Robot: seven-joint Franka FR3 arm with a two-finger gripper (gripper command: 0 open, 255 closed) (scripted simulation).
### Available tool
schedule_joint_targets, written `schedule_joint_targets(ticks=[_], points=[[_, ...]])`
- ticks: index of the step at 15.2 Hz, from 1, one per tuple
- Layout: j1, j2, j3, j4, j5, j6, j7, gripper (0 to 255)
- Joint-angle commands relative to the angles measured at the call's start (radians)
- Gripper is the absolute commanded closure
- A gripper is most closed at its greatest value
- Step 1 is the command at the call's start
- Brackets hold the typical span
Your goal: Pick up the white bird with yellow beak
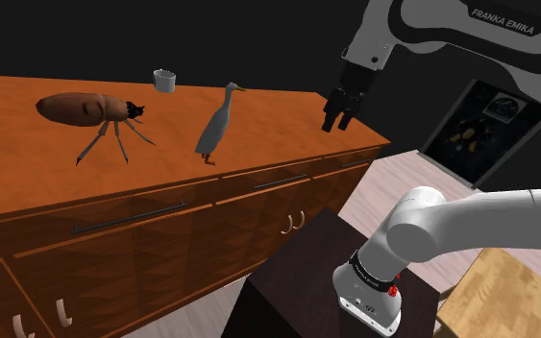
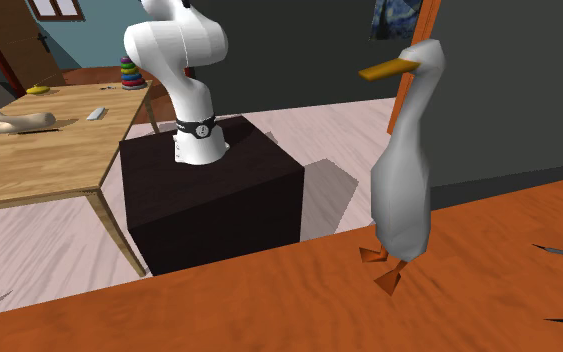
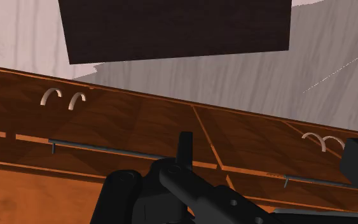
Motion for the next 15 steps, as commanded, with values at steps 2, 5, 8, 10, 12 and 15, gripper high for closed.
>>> schedule_joint_targets(ticks=[2,5,8,10,12,15], points=[[0.003,0.038,-0.003,0.019,-0.001,0.022,-0.01,0],[0.014,0.151,-0.01,0.085,-0.001,0.08,-0.041,0],[0.024,0.263,-0.017,0.161,0.001,0.127,-0.071,0],[0.03,0.338,-0.021,0.218,0.004,0.152,-0.09,0],[0.036,0.413,-0.025,0.28,0.008,0.171,-0.109,0],[0.044,0.525,-0.029,0.383,0.015,0.191,-0.136,0]])
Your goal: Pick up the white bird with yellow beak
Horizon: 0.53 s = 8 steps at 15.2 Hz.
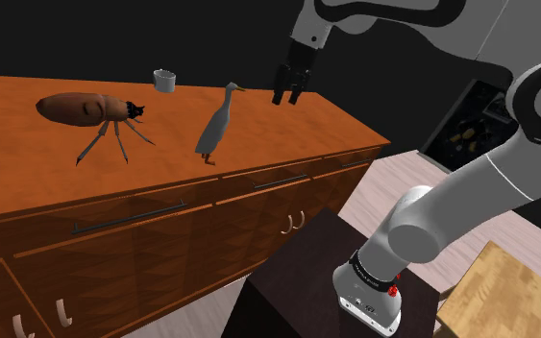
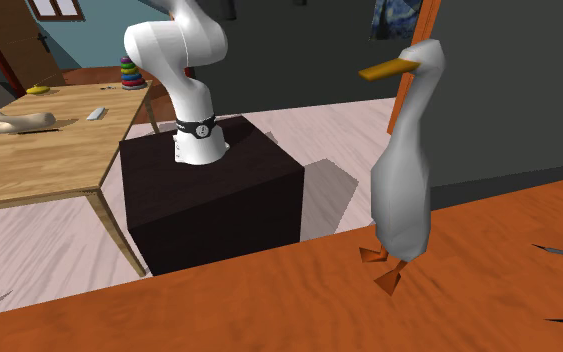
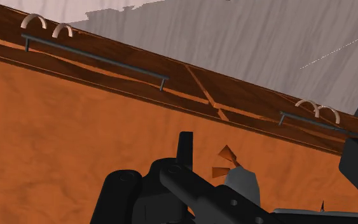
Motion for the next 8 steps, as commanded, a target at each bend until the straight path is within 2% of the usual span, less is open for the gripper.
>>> schedule_joint_targets(ticks=[1,8], points=[[0.004,0.077,-0.004,0.074,0.005,0.01,-0.02,0],[0.013,0.347,-0.004,0.379,0.027,-0.001,-0.075,0]])
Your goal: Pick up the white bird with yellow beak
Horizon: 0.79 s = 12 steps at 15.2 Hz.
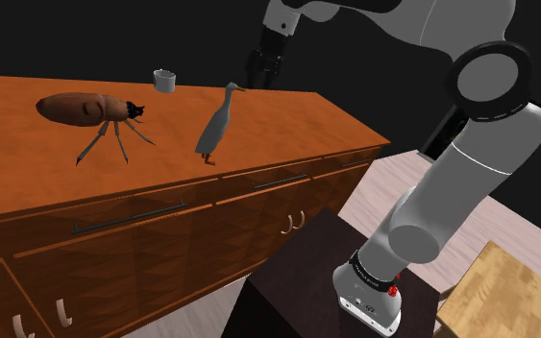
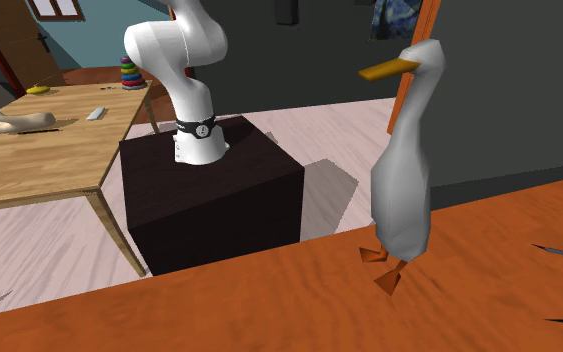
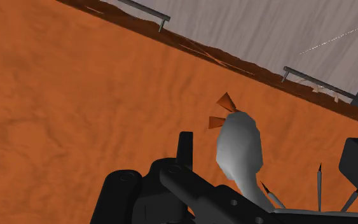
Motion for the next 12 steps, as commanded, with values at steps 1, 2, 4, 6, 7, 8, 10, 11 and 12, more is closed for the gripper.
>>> schedule_joint_targets(ticks=[1,2,4,6,7,8,10,11,12], points=[[0.003,0.09,0.003,0.11,0.007,-0.012,-0.012,0],[0.003,0.132,0.004,0.165,0.011,-0.021,-0.018,0],[0.002,0.22,0.007,0.284,0.017,-0.045,-0.029,0],[0.002,0.236,0.008,0.294,0.018,-0.037,-0.033,0],[0.002,0.233,0.008,0.276,0.018,-0.022,-0.034,0],[0.002,0.231,0.008,0.259,0.018,-0.008,-0.036,0],[0.003,0.227,0.008,0.227,0.018,0.02,-0.039,0],[0.004,0.225,0.009,0.211,0.019,0.034,-0.041,0],[0.004,0.223,0.009,0.187,0.019,0.056,-0.044,0]])
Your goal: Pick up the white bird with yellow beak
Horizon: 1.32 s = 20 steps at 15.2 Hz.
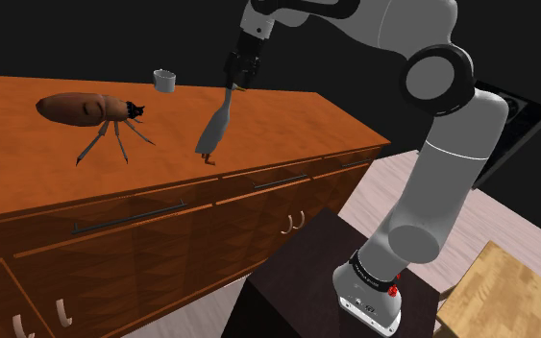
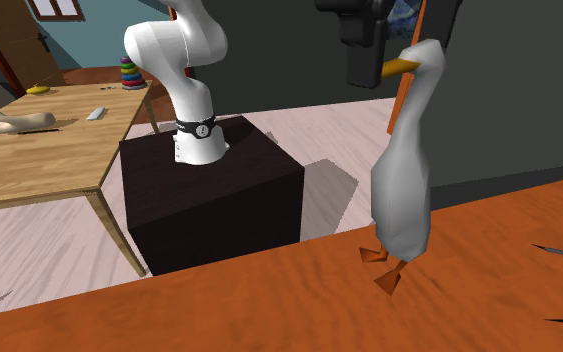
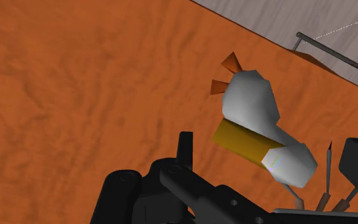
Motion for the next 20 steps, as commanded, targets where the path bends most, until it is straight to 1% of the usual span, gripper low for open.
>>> schedule_joint_targets(ticks=[1,2,3,12,20], points=[[0.001,-0.002,0.001,-0.023,0.0,0.021,-0.002,0],[0.001,-0.002,0.001,-0.022,0.0,0.021,-0.002,0],[0.001,-0.001,0.0,-0.021,0.0,0.02,-0.002,255],[0.001,-0.002,0.001,-0.022,0.0,0.021,-0.002,255],[-0.002,0.016,0.0,0.111,0.0,-0.094,0.012,255]])
